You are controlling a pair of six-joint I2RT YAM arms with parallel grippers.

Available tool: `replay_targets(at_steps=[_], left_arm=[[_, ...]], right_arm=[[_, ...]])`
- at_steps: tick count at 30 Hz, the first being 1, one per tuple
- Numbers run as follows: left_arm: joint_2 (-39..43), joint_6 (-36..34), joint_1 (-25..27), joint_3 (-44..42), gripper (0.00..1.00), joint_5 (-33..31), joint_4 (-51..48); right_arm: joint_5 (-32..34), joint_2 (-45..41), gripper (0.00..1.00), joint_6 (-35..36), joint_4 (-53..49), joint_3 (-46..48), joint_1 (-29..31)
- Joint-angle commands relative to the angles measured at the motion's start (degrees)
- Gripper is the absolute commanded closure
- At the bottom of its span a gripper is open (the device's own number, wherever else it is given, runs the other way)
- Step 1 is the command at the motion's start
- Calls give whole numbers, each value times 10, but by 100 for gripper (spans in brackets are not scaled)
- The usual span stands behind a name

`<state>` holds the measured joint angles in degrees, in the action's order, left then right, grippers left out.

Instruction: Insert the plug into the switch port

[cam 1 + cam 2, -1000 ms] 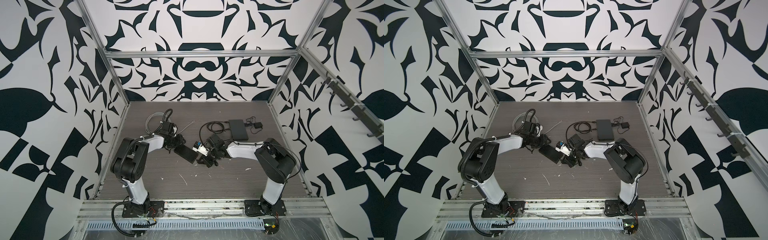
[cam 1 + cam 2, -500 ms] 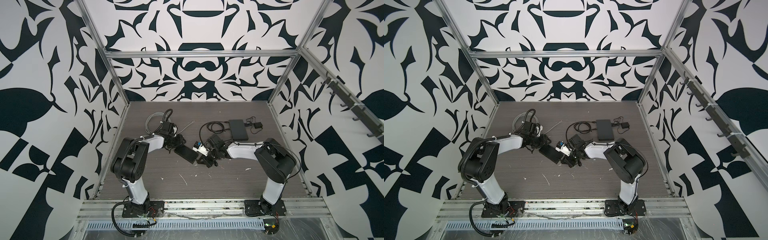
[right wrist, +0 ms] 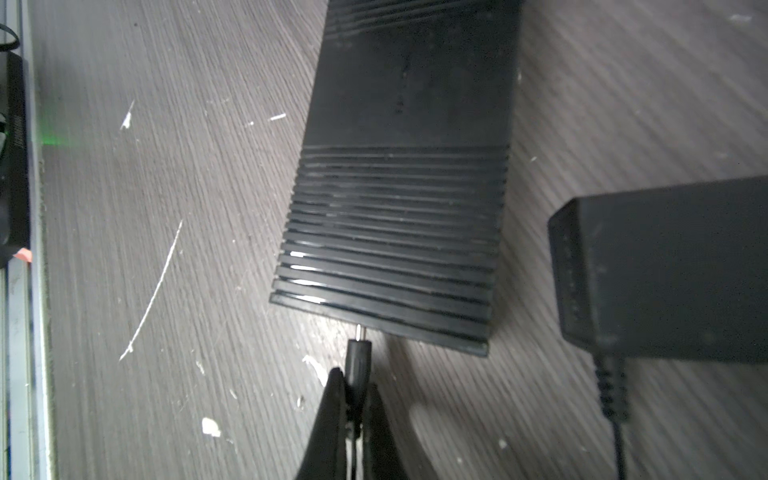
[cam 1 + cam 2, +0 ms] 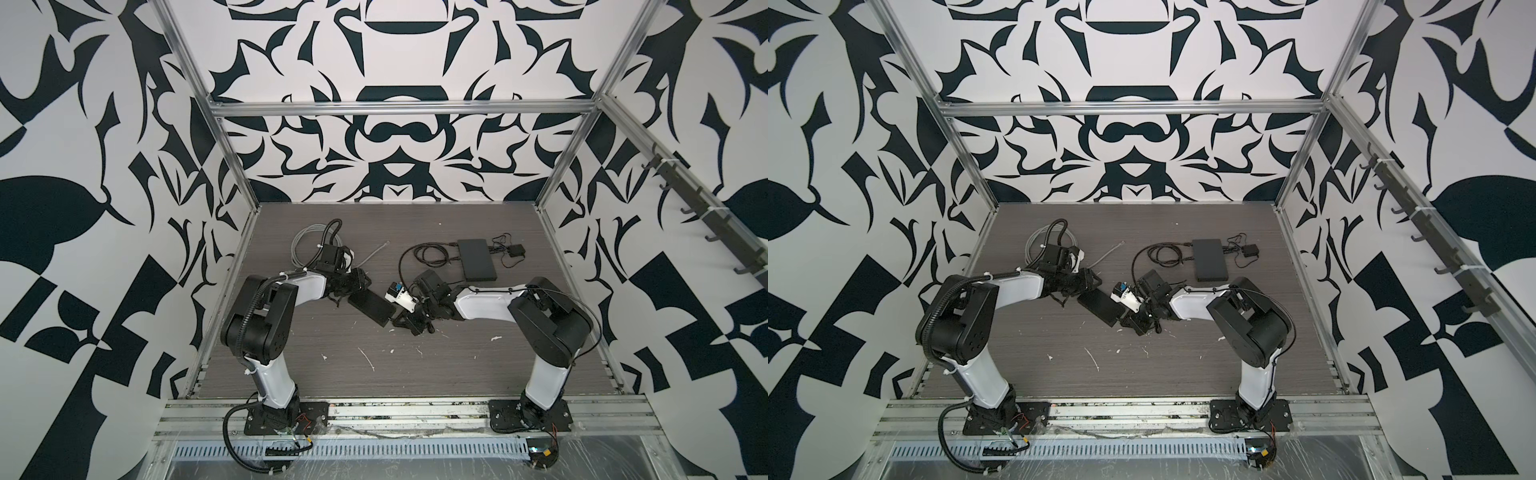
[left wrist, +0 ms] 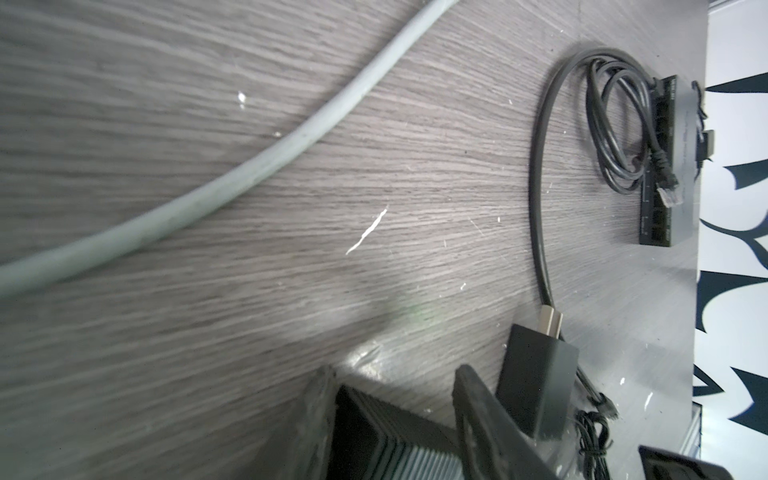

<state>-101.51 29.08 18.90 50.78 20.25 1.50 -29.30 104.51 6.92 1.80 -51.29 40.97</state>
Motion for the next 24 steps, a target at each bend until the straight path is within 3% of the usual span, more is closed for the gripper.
replay_targets(at_steps=[1,15,24], left_arm=[[-11,16,19,-39,52,101,-63],[44,12,19,-70,53,109,-107],[50,16,20,-82,53,103,-107]], right_arm=[[103,20,100,-21,93,7,-3],[140,17,100,-55,159,39,1],[135,29,99,-10,182,49,2]])
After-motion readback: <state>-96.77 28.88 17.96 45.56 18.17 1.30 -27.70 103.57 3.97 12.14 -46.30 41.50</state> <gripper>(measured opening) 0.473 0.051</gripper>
